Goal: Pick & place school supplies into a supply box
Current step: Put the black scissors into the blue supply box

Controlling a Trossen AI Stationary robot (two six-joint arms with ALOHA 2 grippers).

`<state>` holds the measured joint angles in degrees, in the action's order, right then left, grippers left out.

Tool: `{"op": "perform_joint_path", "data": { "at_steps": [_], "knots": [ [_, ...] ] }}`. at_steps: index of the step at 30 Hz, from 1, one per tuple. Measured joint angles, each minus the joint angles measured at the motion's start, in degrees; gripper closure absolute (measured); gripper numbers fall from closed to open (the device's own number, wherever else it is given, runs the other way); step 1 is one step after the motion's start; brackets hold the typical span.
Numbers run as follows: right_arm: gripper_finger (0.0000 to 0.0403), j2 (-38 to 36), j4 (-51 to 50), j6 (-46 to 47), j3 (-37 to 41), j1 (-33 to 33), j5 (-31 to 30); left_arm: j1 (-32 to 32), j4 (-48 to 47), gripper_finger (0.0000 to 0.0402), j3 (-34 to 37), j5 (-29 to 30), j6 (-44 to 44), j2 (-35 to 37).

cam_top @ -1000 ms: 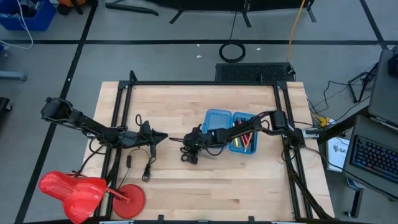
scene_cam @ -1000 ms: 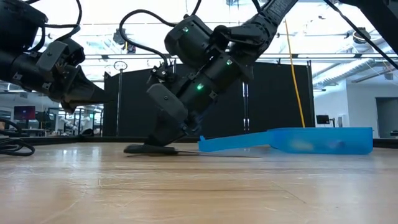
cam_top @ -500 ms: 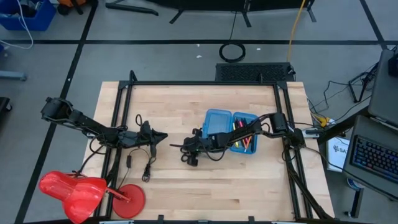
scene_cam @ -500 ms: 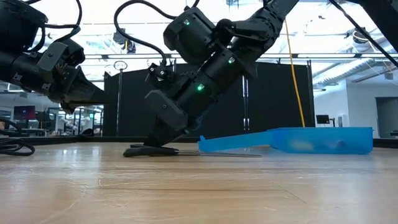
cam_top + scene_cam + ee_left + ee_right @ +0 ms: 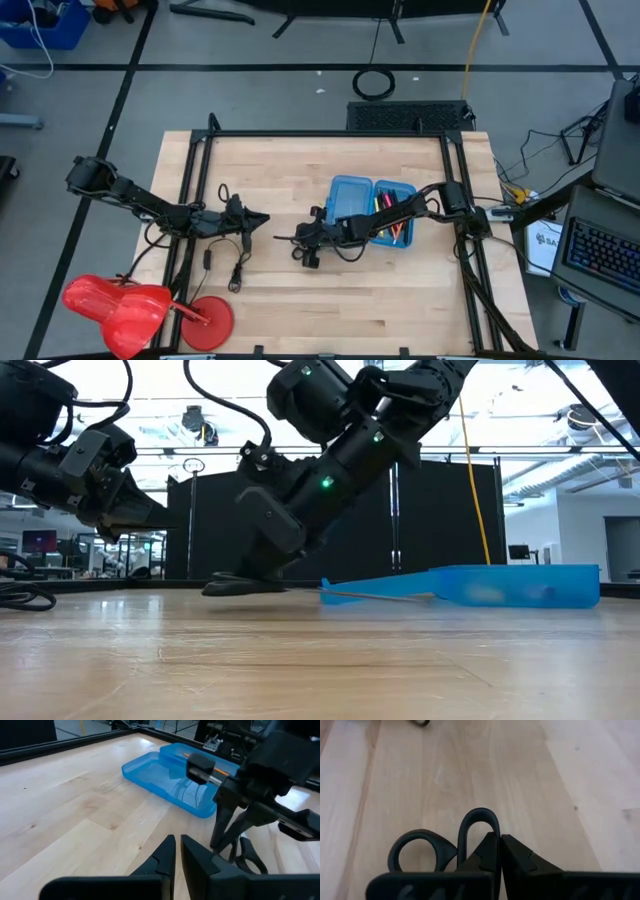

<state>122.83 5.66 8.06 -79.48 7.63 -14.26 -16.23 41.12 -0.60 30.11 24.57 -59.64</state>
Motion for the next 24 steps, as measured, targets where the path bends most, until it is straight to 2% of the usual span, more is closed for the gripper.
{"op": "perform_joint_path", "data": {
  "at_steps": [5, 13, 24],
  "knots": [
    [0.0402, -1.36, -0.23, -0.01, -0.01, 0.1, -1.2, 0.01, -0.3, 0.0371, 0.0, 0.01, 0.03, 0.0],
    [0.0403, -5.66, -4.87, 0.59, -0.07, 0.1, -7.85, 0.02, -0.54, 0.0371, 0.0, 0.06, 0.59, 0.0],
    [0.0403, -13.14, -16.86, 8.33, 1.46, -0.28, -20.31, 0.0, -1.0, 0.0371, 0.0, 0.5, 1.67, 0.02]
  ]
}}
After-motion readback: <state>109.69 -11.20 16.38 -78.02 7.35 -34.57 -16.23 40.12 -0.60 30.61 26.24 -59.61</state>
